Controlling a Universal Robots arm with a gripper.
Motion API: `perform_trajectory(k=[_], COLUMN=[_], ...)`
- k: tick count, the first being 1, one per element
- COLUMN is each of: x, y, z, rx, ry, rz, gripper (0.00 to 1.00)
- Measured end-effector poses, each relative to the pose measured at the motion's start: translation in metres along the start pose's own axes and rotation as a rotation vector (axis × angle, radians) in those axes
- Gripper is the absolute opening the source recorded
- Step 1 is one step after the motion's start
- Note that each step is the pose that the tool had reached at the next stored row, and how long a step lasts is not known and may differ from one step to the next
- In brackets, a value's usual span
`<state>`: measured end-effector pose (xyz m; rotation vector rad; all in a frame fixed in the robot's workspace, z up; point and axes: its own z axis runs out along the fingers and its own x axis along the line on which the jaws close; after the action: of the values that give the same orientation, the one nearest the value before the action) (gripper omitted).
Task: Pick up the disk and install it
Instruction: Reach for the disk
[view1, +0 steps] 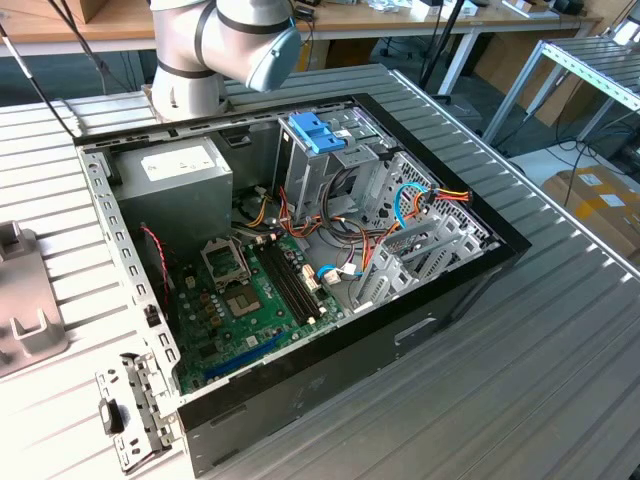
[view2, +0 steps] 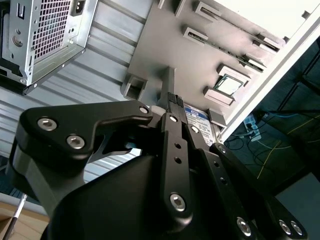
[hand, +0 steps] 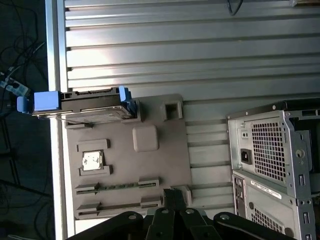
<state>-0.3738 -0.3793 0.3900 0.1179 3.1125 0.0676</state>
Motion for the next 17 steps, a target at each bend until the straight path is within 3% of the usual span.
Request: perform_trajectory(k=[17], x=[0.008], y=[0.0043], z=[0.0005], rx=[0.0], ry=[-0.0001], rz=[0.0], gripper=[0.11])
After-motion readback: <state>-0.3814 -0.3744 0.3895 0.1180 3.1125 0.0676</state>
